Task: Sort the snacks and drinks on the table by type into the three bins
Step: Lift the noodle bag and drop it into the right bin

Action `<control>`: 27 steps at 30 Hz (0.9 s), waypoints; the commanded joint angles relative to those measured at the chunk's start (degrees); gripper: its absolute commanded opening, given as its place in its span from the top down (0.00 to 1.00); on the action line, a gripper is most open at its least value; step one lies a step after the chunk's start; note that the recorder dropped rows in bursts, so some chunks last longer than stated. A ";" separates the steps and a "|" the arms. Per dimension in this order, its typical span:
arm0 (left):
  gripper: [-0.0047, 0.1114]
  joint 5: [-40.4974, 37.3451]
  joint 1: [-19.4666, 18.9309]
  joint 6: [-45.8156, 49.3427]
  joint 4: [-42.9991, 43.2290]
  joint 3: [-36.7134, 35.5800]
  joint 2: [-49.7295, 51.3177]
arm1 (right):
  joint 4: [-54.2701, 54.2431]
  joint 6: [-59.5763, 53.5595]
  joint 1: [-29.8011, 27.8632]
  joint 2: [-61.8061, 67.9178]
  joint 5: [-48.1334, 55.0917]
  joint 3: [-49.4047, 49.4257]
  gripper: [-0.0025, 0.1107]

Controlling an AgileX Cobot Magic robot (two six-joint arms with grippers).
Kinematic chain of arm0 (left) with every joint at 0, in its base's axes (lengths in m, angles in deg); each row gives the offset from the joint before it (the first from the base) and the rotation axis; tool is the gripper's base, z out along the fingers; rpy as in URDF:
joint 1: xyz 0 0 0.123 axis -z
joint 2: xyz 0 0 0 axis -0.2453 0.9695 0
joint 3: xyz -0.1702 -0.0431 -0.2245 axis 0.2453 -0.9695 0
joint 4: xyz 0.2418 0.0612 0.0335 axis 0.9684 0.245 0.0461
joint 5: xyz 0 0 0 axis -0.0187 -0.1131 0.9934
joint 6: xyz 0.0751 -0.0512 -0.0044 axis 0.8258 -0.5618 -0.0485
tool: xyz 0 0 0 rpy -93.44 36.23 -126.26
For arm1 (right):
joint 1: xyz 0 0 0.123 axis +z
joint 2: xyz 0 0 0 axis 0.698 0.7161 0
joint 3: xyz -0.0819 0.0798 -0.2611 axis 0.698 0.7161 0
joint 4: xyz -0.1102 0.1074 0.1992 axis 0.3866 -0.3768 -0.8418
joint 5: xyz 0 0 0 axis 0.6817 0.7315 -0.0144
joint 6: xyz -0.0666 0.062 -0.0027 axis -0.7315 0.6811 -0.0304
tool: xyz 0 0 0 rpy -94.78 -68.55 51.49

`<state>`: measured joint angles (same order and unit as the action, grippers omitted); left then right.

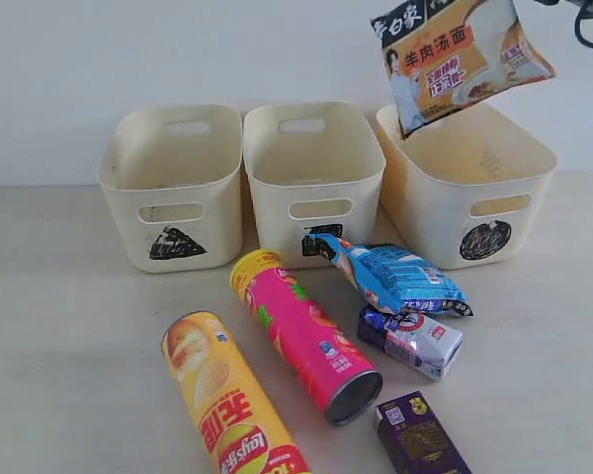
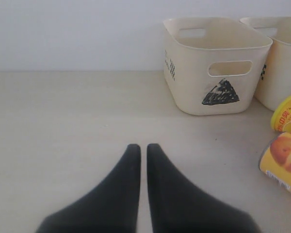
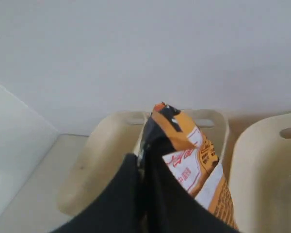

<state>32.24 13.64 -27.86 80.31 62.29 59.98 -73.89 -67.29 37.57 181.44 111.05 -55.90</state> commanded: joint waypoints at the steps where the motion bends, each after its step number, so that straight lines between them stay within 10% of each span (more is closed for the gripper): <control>1: 0.93 0.15 -0.11 -0.21 -0.26 -0.18 -0.22 | -0.65 -3.79 -0.31 4.22 -7.20 -2.20 0.98; 27: 0.93 0.15 -0.11 -0.21 -0.26 -0.18 -0.22 | -0.67 -8.26 6.65 18.63 -17.75 -2.52 0.98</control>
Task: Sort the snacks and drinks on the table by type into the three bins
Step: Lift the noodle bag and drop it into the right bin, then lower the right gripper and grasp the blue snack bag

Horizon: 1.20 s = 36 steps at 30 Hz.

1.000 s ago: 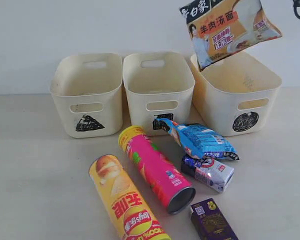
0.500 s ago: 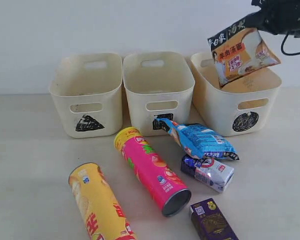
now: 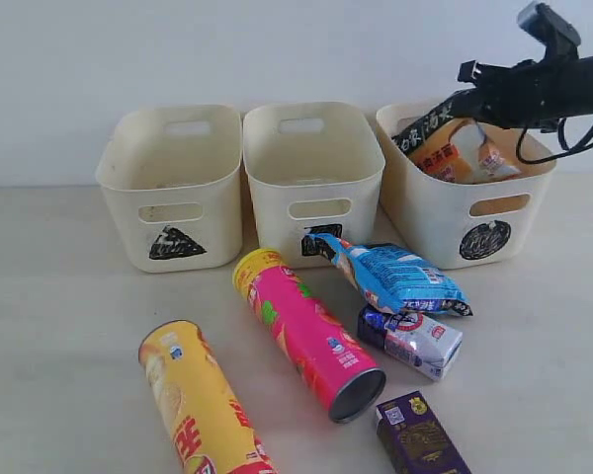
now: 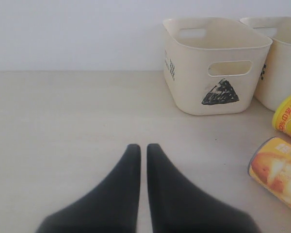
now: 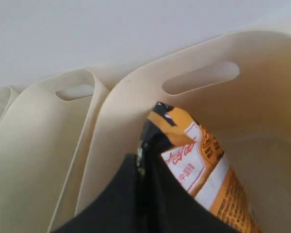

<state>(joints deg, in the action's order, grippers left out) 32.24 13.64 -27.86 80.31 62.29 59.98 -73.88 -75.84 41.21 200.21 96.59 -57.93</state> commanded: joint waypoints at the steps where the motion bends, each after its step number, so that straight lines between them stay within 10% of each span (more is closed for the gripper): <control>1: 0.93 0.15 -0.11 -0.21 -0.26 -0.18 -0.22 | -0.68 0.29 3.84 -0.13 -5.13 -0.50 0.98; 17: 0.93 0.15 -0.11 -0.21 -0.26 -0.18 -0.22 | 0.54 -2.63 7.05 -1.70 -14.02 -0.50 0.52; 26: 0.93 0.15 -0.11 -0.21 -0.26 -0.18 -0.22 | 36.56 9.52 7.05 -12.46 -18.29 -0.50 0.52; 36: 0.93 0.15 -0.11 -0.21 -0.26 -0.18 -0.22 | 67.94 33.45 7.05 -16.87 0.15 -0.50 0.63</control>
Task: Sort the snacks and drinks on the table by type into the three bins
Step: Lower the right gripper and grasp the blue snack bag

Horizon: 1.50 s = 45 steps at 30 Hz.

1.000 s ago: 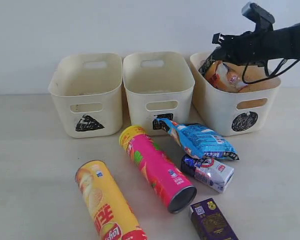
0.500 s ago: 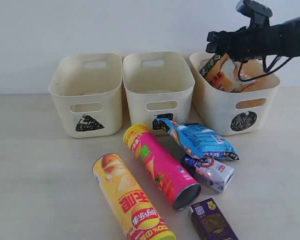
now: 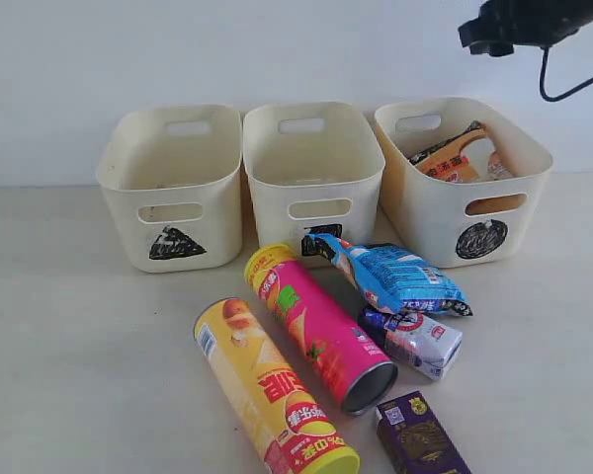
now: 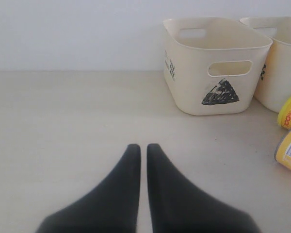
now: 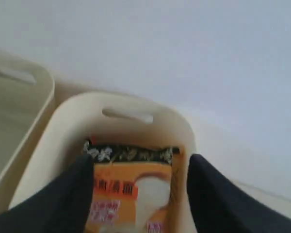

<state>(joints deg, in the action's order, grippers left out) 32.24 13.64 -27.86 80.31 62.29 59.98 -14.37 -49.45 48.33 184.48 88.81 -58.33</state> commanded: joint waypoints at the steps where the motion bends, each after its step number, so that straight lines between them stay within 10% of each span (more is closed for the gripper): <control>1: 0.93 0.15 -0.11 -0.21 -0.26 -0.18 -0.22 | 8.71 7.61 -0.06 -1.30 9.71 -0.09 0.68; 6: 0.93 0.15 -0.11 -0.21 -0.26 -0.18 -0.22 | 8.71 7.60 -0.06 -2.45 20.41 0.19 0.98; 22: 0.93 0.15 -0.11 -0.21 -0.26 -0.18 -0.22 | -3.00 -5.37 0.71 -16.77 20.89 19.75 0.98; 32: 0.93 0.15 -0.11 -0.21 -0.26 -0.18 -0.22 | -4.11 -11.21 12.63 -17.76 13.20 31.35 0.97; 36: 0.93 0.15 -0.11 -0.21 -0.26 -0.18 -0.22 | -4.11 -12.58 16.59 -17.76 10.41 32.59 0.78; 41: 0.93 0.15 -0.11 -0.21 -0.26 -0.18 -0.22 | -4.84 -12.09 19.91 -17.50 8.24 32.59 0.29; 45: 0.93 0.15 -0.11 -0.21 -0.26 -0.18 -0.22 | -4.42 -11.92 20.83 -16.18 5.79 32.59 0.31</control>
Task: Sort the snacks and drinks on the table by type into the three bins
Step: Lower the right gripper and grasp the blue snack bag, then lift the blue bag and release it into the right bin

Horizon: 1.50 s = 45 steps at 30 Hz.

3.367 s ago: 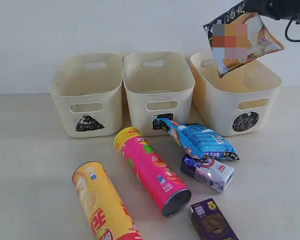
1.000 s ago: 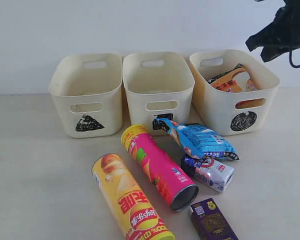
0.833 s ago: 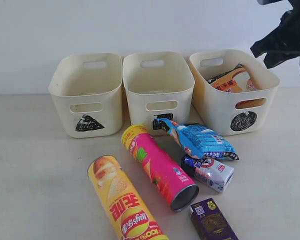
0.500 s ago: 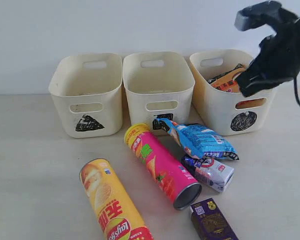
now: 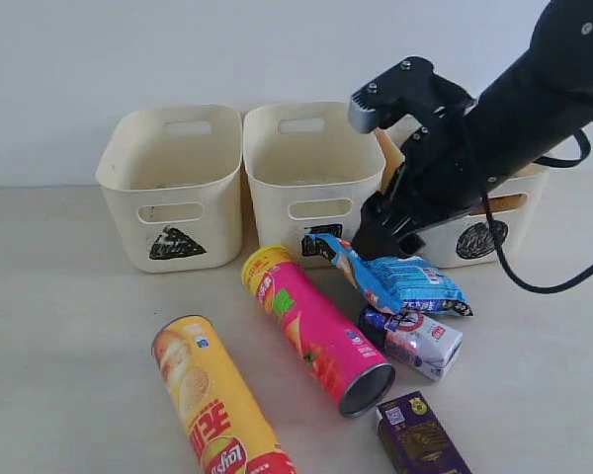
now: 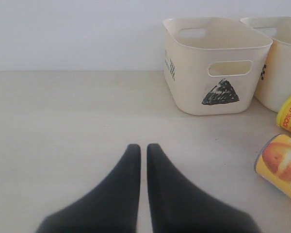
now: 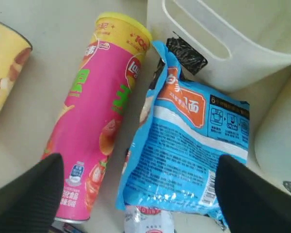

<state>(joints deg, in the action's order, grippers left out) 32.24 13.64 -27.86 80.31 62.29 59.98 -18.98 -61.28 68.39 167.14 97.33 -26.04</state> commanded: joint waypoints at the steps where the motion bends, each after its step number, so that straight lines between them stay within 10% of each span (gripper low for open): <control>1: 0.93 0.15 -0.11 -0.21 -0.26 -0.18 -0.22 | 0.37 0.19 0.77 1.58 -3.16 0.30 0.31; 45: 0.93 0.15 -0.11 -0.21 -0.26 -0.18 -0.22 | 35.24 29.34 4.52 18.53 -17.56 0.30 0.31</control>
<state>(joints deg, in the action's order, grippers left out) 32.24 13.64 -27.86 80.31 62.29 59.98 15.11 -32.87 73.69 184.95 81.11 -26.04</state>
